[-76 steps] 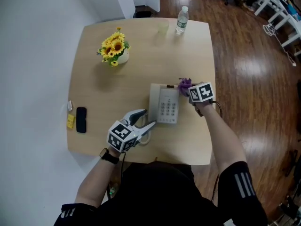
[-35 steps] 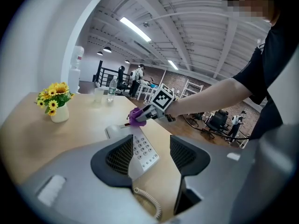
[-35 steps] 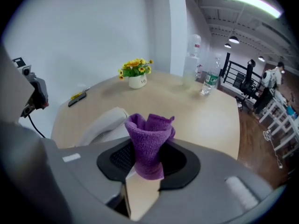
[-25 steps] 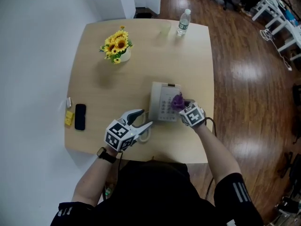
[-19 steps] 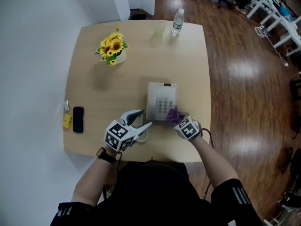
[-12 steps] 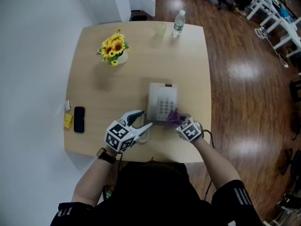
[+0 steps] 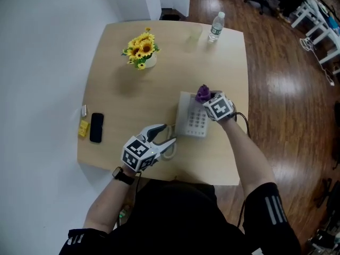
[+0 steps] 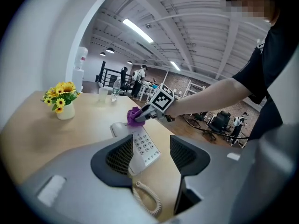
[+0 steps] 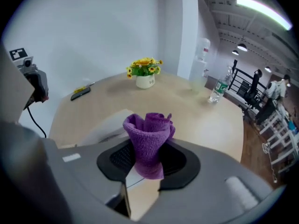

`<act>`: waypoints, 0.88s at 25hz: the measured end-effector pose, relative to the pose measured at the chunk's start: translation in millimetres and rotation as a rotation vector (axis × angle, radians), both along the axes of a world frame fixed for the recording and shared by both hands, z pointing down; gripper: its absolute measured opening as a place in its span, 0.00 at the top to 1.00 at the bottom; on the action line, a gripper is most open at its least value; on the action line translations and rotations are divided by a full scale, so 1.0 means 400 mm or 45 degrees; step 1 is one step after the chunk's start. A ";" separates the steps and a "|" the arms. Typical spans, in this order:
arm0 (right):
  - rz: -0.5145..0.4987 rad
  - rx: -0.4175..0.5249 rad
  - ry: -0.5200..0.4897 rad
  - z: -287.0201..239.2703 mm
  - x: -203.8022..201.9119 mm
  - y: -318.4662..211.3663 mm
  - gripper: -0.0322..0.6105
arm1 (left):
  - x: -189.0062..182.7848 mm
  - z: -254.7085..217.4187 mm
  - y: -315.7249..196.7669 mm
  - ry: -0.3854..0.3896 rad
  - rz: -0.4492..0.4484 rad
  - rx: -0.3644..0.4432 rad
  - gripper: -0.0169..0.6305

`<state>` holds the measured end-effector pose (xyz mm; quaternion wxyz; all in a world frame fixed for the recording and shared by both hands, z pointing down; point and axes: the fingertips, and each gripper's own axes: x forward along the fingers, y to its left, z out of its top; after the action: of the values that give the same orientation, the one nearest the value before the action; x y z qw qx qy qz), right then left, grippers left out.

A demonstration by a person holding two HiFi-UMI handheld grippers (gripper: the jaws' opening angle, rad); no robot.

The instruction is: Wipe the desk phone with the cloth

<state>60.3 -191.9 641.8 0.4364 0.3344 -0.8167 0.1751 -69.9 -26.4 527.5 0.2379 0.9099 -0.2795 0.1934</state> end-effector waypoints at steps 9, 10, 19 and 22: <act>-0.083 -0.063 -0.008 0.087 -0.036 0.245 0.74 | -0.022 0.009 -0.004 0.015 -0.032 -0.008 0.60; -0.095 -0.072 -0.006 0.099 -0.038 0.283 0.74 | -0.015 0.009 -0.004 0.020 -0.024 -0.005 0.60; -0.226 -0.167 0.012 0.148 -0.061 0.505 0.74 | 0.032 -0.004 0.013 0.034 0.040 0.014 0.60; -0.180 -0.116 -0.046 0.100 -0.061 0.435 0.74 | 0.025 -0.005 0.018 0.031 0.032 0.013 0.60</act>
<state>35.8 -17.8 681.7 0.4476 0.2527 -0.8372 0.1868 -59.9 -19.3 525.7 0.2341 0.9168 -0.2662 0.1838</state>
